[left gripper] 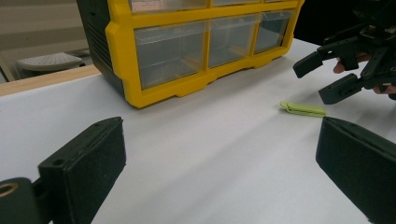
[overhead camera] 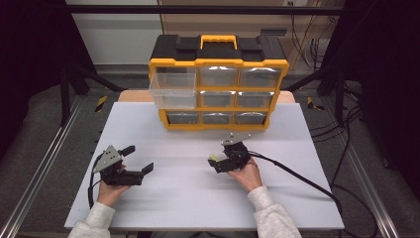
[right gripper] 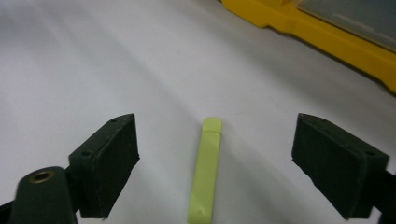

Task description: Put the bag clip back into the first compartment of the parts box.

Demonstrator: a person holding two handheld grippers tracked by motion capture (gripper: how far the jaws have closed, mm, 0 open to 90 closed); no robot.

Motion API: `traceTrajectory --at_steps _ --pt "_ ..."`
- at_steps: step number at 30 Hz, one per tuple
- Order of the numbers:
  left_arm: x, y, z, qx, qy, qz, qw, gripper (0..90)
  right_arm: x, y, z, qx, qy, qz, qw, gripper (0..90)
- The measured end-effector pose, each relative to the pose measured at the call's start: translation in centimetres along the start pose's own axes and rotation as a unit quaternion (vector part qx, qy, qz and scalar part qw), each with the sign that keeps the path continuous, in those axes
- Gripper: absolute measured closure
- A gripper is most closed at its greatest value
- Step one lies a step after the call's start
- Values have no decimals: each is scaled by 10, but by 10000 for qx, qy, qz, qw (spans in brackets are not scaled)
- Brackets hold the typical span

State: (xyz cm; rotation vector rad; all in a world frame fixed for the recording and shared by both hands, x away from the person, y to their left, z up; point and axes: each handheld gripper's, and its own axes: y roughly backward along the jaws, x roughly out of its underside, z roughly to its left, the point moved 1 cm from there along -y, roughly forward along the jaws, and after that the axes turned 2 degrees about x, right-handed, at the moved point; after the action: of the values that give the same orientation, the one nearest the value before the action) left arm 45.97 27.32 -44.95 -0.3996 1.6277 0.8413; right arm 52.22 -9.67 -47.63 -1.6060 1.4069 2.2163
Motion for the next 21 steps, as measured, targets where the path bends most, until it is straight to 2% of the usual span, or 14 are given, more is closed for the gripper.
traceTrajectory --at_steps 8,14,21 --pt "0 0 0 -5 -6 12 10000 15 5 -5 1 -50 69 284 9996 339" --pt "0 -1 0 -7 -6 12 10000 15 7 -7 1 -50 117 421 9990 408" --pt "0 -1 0 -8 -8 18 10000 15 9 -8 1 -72 137 538 9984 528"
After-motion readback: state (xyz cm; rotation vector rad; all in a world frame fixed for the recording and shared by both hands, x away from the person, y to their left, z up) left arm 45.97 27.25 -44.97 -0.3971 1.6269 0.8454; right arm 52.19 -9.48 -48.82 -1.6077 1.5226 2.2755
